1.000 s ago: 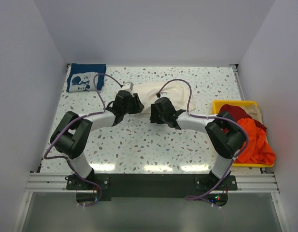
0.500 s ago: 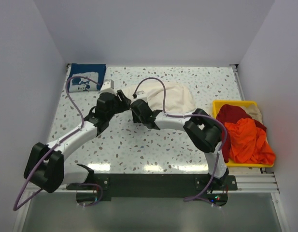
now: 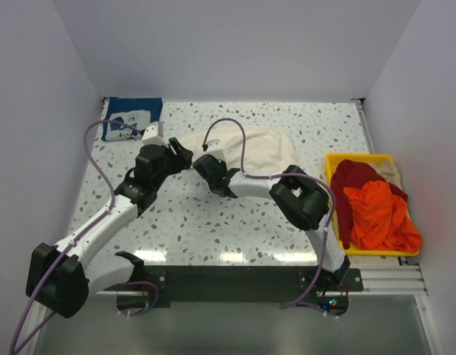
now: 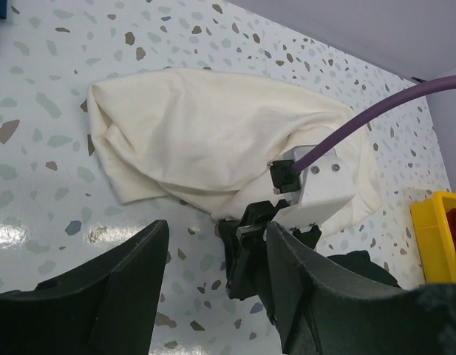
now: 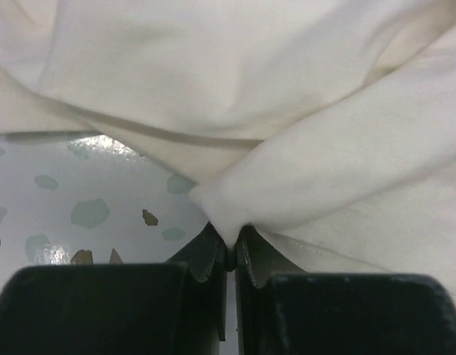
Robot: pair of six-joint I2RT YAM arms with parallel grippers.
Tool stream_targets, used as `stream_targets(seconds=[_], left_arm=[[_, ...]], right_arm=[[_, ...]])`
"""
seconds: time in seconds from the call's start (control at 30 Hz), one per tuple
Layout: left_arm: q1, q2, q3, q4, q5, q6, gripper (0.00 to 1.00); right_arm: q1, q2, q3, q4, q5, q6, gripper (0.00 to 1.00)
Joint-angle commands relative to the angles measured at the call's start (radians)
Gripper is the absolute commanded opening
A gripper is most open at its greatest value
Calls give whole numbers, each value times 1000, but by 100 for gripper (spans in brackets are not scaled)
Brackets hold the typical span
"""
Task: Fold and stack the t-shirts
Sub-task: Flatten the tshirt out
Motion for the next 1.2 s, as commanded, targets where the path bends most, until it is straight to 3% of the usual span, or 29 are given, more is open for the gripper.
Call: stream_targets(seconds=[0.0,0.2,0.43,0.67,0.9,1.17], left_arm=[[13,-33,-15,3,-35,-4,61],[16,18,-65,66,-29,-59,61],[13,136,-107,138,-31,-106,61],[-9,292,-70,196,-40,-77,71],[-27,440,20,205,-34,-41,74],[-29,582,174,200,-77,-30,77]], right_arm=[[2,7,51,-59,105,10,2],[-2,-173,-3,-157,163,-18,0],[-68,-461,-44,-333,107,-33,0],[-182,-660,52,-483,33,-65,0],[-312,-718,235,-557,1,-102,0],[-355,-646,500,-625,1,-144,0]])
